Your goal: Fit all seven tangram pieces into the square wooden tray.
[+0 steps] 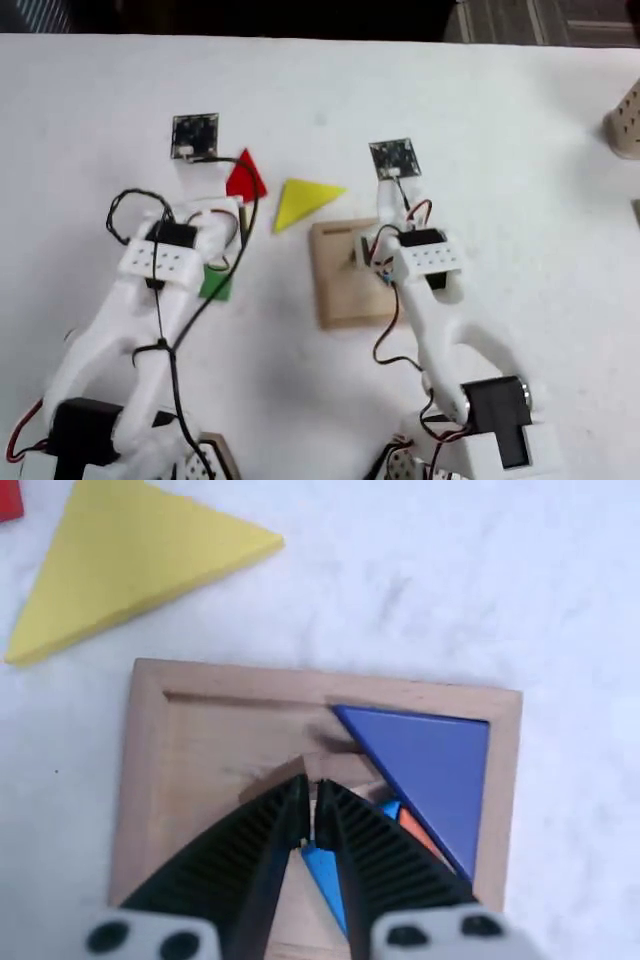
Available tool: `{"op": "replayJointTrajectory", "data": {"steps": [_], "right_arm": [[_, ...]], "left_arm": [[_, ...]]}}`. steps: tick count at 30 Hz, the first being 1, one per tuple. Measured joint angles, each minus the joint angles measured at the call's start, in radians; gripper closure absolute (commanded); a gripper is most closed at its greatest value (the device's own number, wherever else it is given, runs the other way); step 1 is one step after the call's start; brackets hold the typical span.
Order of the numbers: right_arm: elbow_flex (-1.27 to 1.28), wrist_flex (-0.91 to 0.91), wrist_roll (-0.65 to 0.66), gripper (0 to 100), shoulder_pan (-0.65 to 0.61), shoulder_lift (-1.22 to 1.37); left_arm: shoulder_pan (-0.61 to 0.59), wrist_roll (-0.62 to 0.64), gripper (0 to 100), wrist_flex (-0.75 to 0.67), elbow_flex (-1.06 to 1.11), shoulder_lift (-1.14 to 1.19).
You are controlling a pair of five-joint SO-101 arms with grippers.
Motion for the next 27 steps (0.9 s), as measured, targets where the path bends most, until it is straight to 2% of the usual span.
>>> {"op": "replayJointTrajectory", "data": {"steps": [5, 15, 24, 27], "right_arm": [[-0.028, -0.060, 0.000, 97.9, -0.008, 0.066], [-0.086, 0.018, 0.000, 97.9, 0.061, 0.087], [-0.130, 0.017, 0.000, 97.9, 0.043, 0.183], [-0.183, 0.037, 0.071, 97.9, 0.008, 0.227]], "left_arm": [[0.000, -0.002, 97, -0.009, 0.000, 0.000], [0.000, -0.002, 97, -0.017, 0.000, 0.000], [-0.003, -0.003, 97, -0.017, 0.000, 0.000], [-0.003, -0.003, 97, -0.017, 0.000, 0.000]]}}
